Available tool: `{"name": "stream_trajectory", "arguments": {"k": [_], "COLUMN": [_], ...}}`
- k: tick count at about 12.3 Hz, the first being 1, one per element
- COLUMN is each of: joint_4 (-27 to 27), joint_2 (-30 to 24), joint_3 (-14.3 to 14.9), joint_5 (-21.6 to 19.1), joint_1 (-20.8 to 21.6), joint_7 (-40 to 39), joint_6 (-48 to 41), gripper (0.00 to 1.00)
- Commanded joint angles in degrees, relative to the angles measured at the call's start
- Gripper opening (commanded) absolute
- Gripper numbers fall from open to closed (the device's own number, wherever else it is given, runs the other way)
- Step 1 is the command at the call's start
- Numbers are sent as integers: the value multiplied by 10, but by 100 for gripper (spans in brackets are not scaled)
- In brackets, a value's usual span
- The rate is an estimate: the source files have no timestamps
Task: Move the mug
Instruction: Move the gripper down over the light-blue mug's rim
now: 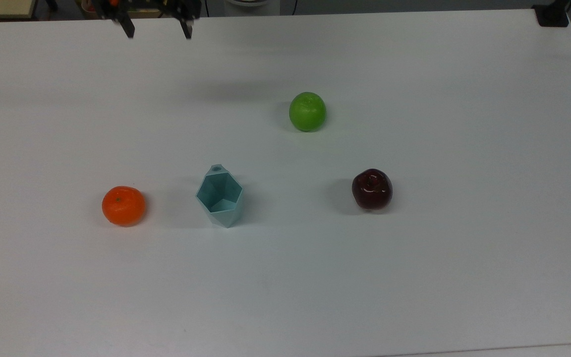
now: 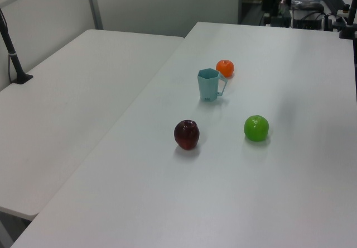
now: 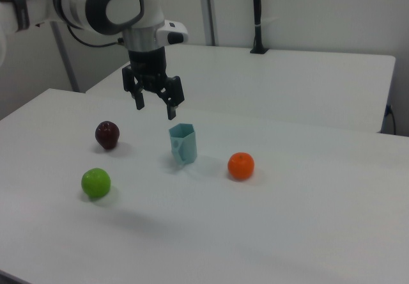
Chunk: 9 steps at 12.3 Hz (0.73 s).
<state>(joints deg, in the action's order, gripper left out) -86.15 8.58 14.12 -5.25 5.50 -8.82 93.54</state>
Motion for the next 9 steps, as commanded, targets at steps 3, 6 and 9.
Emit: {"name": "stream_trajectory", "arguments": {"k": [3, 6, 9], "joint_4": [-3, -7, -8], "joint_2": [68, 94, 134], "joint_3": [-1, 0, 0], "joint_5": [-24, -40, -37], "joint_1": [33, 44, 69], "joint_7": [-14, -19, -27], "joint_6": [131, 172, 218], "gripper": [100, 100, 100]}}
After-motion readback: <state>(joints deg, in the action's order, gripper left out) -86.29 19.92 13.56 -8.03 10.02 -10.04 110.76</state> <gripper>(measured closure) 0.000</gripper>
